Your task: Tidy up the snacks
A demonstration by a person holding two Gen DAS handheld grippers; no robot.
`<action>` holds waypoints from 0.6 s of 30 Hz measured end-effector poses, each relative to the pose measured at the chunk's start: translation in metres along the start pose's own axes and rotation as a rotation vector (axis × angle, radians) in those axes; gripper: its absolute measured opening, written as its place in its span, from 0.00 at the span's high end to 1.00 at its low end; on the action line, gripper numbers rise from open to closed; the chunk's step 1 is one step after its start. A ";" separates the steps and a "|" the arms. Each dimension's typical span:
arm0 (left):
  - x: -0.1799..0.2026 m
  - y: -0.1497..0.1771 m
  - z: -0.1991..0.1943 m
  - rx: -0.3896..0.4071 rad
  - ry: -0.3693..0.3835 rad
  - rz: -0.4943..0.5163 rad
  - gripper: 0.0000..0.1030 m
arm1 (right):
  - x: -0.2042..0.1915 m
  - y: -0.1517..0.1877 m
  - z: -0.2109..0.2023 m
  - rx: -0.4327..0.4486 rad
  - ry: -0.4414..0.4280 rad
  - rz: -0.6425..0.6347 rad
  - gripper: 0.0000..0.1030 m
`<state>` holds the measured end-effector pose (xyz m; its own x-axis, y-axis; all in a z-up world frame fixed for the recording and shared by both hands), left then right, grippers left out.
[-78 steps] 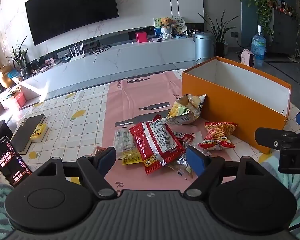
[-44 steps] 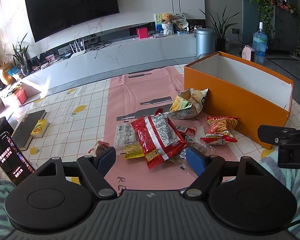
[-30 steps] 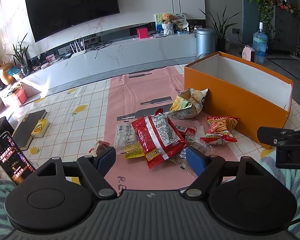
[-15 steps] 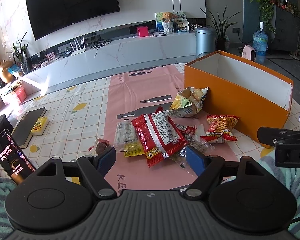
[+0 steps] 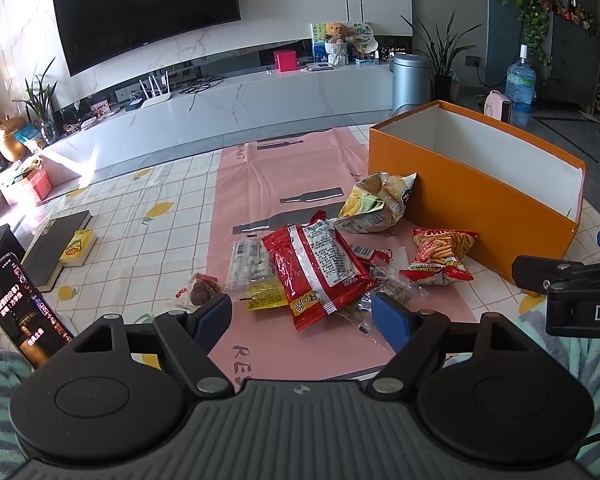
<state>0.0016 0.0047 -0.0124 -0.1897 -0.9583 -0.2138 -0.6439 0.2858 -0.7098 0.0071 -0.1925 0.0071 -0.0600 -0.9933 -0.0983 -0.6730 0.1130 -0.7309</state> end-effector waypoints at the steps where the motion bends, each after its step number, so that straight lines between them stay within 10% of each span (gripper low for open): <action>1: 0.000 0.000 0.000 0.001 0.000 0.000 0.09 | 0.000 0.000 0.000 0.001 0.000 -0.001 0.04; 18: -0.004 0.001 0.000 -0.008 0.009 -0.024 0.10 | -0.005 0.003 -0.001 0.006 0.003 -0.012 0.04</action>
<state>0.0017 0.0088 -0.0117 -0.1802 -0.9650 -0.1907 -0.6545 0.2623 -0.7091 0.0047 -0.1868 0.0057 -0.0542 -0.9947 -0.0878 -0.6692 0.1014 -0.7361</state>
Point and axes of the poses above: each gripper's, at about its wrist camera, not at the fingertips, and z roughly the way its jaws point, x to its right, y to its underside, the point moved 1 cm from there along z, roughly the way its jaws point, and after that the axes turned 7 degrees about z, right-handed, at the moved point
